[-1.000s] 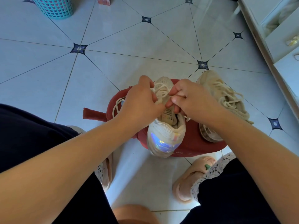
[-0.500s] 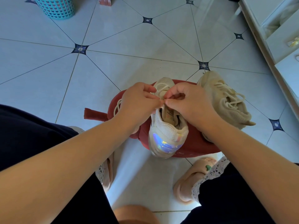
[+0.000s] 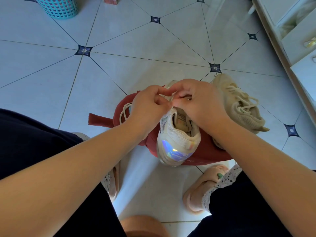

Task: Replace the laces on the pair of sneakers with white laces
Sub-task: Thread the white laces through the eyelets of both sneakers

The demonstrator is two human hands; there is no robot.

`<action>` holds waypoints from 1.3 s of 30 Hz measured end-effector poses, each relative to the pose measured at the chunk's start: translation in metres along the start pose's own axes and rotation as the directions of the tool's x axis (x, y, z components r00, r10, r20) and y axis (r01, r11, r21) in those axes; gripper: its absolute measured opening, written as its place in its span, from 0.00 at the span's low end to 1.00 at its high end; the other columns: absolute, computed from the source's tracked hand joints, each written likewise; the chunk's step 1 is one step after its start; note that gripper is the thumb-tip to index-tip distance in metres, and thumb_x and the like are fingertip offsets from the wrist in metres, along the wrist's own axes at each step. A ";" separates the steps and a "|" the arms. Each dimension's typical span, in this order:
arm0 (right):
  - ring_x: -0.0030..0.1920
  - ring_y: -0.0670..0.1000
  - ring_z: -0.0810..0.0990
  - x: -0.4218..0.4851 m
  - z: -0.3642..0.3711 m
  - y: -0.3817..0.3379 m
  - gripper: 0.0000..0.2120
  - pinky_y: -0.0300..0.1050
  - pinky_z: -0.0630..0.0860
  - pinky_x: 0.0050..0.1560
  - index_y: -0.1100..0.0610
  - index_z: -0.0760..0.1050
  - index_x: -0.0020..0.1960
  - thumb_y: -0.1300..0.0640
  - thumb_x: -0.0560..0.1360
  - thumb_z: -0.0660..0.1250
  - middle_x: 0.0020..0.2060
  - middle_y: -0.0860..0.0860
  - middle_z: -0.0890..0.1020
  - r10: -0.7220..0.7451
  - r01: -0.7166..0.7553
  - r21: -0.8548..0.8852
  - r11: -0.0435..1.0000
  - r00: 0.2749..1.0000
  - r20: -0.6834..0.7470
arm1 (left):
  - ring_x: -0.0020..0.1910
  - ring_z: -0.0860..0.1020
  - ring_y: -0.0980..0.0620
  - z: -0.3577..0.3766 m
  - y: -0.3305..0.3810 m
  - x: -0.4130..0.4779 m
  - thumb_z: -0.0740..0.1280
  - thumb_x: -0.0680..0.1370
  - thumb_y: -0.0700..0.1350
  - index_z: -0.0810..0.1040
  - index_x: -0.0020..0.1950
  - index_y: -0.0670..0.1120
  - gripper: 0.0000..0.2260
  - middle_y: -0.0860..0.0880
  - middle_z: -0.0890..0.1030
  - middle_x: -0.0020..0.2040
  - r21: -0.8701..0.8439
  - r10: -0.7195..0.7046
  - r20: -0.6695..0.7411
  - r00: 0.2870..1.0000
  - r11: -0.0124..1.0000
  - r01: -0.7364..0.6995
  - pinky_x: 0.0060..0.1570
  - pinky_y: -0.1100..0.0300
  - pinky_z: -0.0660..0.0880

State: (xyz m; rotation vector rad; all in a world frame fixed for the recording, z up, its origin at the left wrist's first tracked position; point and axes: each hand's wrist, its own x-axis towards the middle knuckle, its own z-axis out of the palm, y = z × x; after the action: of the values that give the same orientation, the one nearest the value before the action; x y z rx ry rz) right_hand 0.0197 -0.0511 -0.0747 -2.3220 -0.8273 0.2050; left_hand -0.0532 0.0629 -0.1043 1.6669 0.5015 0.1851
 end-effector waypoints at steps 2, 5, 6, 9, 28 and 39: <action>0.39 0.28 0.73 0.002 -0.001 0.001 0.11 0.20 0.63 0.43 0.48 0.79 0.48 0.60 0.68 0.71 0.31 0.38 0.79 -0.019 0.020 -0.007 1.000 0.998 0.060 | 0.29 0.76 0.59 0.000 -0.002 0.000 0.70 0.70 0.34 0.75 0.43 0.51 0.12 0.55 0.78 0.27 -0.089 -0.060 -0.012 0.998 0.994 0.059 0.34 0.65 0.70; 0.37 0.31 0.74 0.001 0.001 0.006 0.13 0.21 0.64 0.42 0.52 0.79 0.51 0.62 0.67 0.72 0.31 0.39 0.79 -0.006 0.009 -0.024 1.000 0.994 0.105 | 0.28 0.76 0.60 -0.003 -0.004 0.001 0.71 0.69 0.33 0.75 0.43 0.47 0.11 0.55 0.77 0.25 -0.227 -0.139 0.001 0.990 0.965 0.135 0.32 0.68 0.72; 0.36 0.30 0.73 0.000 0.002 0.008 0.12 0.21 0.64 0.43 0.53 0.79 0.50 0.62 0.67 0.72 0.31 0.37 0.78 0.003 -0.001 -0.016 1.000 0.997 0.083 | 0.28 0.76 0.60 -0.003 -0.004 0.002 0.72 0.69 0.33 0.75 0.43 0.47 0.11 0.56 0.77 0.25 -0.231 -0.134 0.008 0.991 0.964 0.133 0.34 0.67 0.73; 0.36 0.29 0.73 -0.001 0.004 0.010 0.10 0.21 0.64 0.43 0.53 0.78 0.46 0.62 0.67 0.73 0.30 0.33 0.75 0.016 -0.018 0.022 1.000 0.999 0.049 | 0.27 0.77 0.60 -0.002 -0.002 0.002 0.72 0.68 0.34 0.74 0.42 0.48 0.11 0.56 0.78 0.25 -0.176 -0.084 -0.002 0.996 0.981 0.082 0.35 0.65 0.72; 0.39 0.33 0.73 -0.007 0.002 0.005 0.05 0.26 0.66 0.43 0.46 0.76 0.42 0.50 0.69 0.72 0.32 0.39 0.76 -0.015 0.011 0.038 0.999 0.992 0.122 | 0.38 0.80 0.49 -0.005 0.021 0.010 0.58 0.74 0.29 0.65 0.43 0.50 0.14 0.49 0.77 0.35 -0.142 -0.058 -0.294 0.954 0.990 0.016 0.45 0.51 0.80; 0.38 0.41 0.73 -0.009 -0.001 0.009 0.11 0.26 0.64 0.43 0.51 0.75 0.50 0.51 0.70 0.72 0.35 0.44 0.79 -0.019 0.022 -0.032 0.999 0.993 0.112 | 0.40 0.71 0.53 -0.019 0.025 0.012 0.61 0.78 0.47 0.76 0.50 0.44 0.08 0.52 0.73 0.40 0.665 -0.016 0.326 0.945 0.714 -0.217 0.37 0.62 0.63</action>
State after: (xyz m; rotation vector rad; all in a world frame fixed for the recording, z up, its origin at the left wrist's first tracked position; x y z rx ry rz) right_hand 0.0173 -0.0628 -0.0800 -2.3492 -0.9157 0.3176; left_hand -0.0445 0.0829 -0.0791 2.4229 0.2360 -0.2261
